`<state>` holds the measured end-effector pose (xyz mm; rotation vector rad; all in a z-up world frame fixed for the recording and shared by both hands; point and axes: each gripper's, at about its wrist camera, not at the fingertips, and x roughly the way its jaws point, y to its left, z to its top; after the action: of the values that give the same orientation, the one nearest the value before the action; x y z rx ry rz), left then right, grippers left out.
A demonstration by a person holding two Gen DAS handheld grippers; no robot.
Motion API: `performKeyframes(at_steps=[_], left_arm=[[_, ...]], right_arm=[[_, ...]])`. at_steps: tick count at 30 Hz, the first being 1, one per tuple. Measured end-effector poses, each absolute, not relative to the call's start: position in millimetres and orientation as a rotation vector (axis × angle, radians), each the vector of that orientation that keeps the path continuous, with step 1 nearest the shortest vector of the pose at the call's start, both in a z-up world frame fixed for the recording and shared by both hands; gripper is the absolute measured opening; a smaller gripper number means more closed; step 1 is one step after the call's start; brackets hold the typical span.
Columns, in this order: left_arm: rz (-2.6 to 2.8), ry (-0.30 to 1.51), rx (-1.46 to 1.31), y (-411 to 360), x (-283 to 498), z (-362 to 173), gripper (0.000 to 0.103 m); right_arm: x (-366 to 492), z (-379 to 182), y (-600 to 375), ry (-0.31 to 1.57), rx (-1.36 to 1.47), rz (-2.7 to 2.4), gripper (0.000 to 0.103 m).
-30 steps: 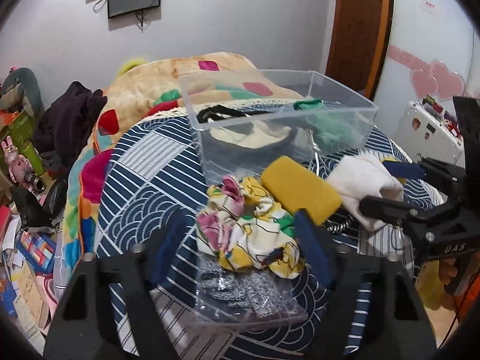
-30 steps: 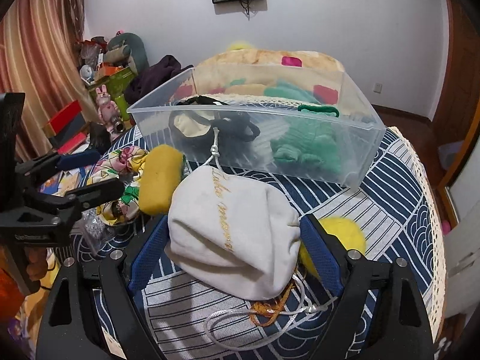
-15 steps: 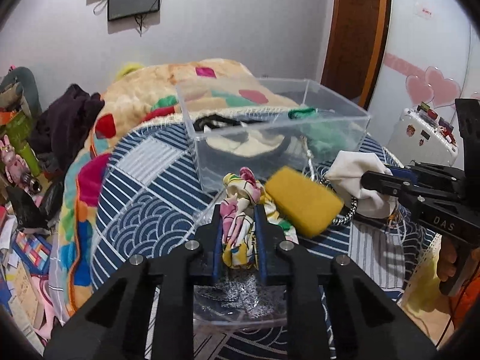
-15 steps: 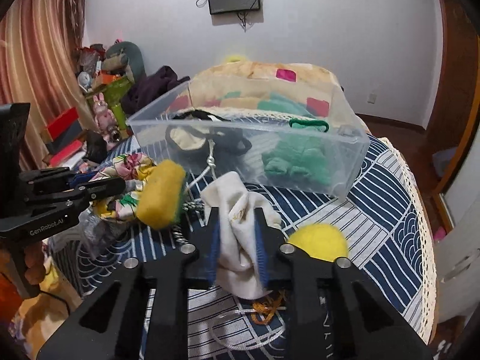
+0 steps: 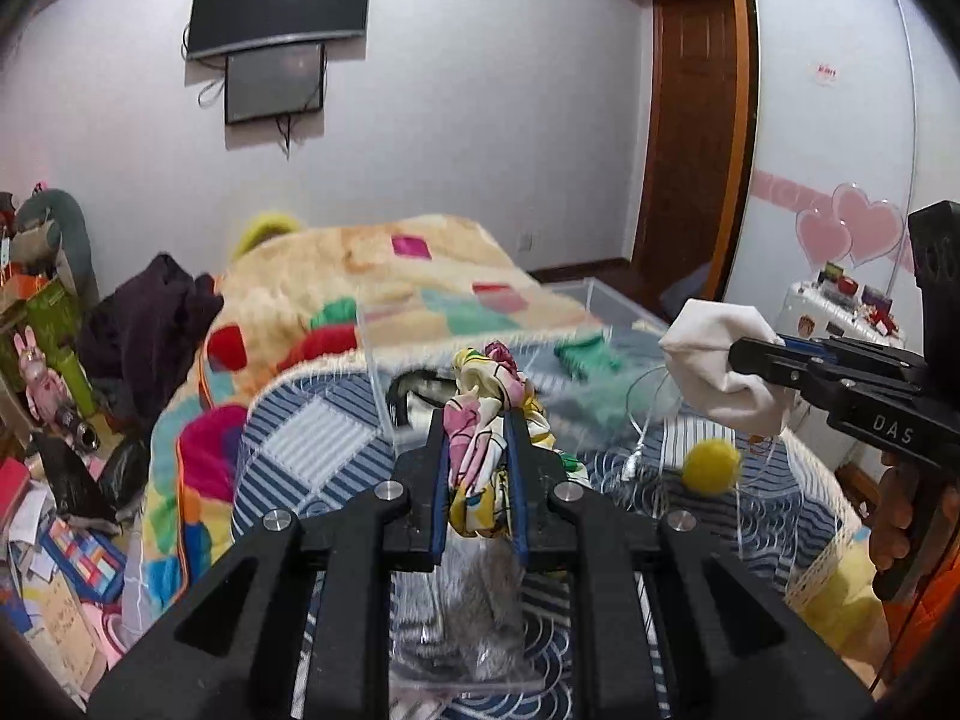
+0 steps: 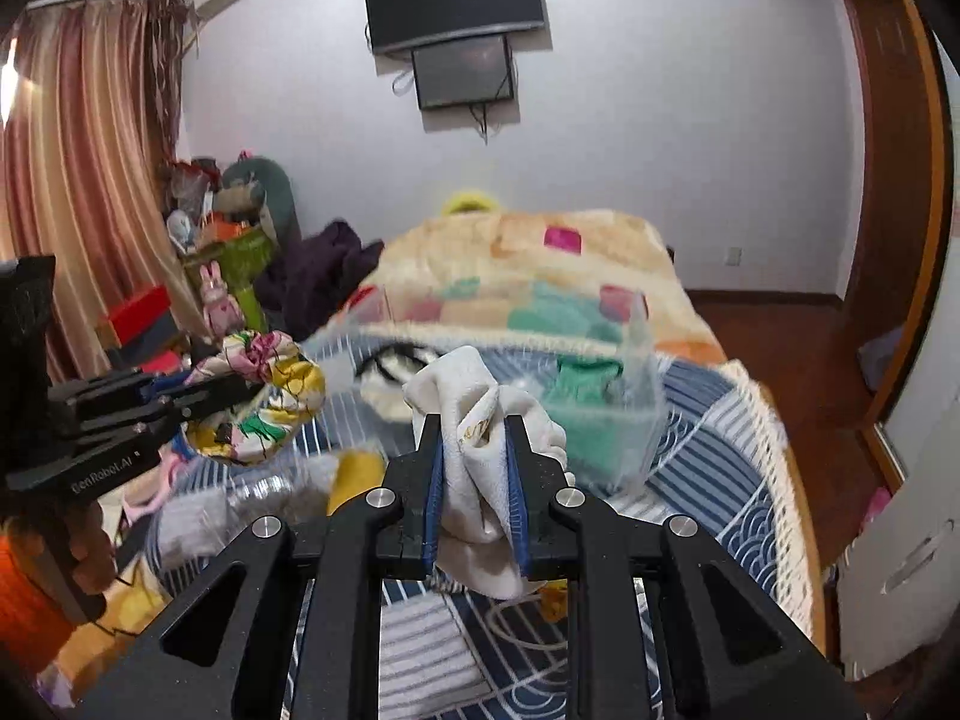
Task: Organize soft objects
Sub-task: 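Lower the scrunchie and white cloth into the clear box and release both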
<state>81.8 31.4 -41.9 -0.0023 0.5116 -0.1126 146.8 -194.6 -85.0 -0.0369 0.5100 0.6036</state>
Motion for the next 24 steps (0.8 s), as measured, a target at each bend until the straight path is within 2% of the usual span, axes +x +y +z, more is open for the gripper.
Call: performKeyframes(at_steps=[14, 24], left_arm=[[-0.061, 0.48, -0.046, 40, 136, -26, 0.016], [-0.043, 0.538, -0.061, 46, 175, -41, 0.016]], right_arm=[[181, -39, -180, 0.398, -0.017, 0.572, 0.017], [209, -57, -154, 0.477, -0.057, 0.591, 0.017]])
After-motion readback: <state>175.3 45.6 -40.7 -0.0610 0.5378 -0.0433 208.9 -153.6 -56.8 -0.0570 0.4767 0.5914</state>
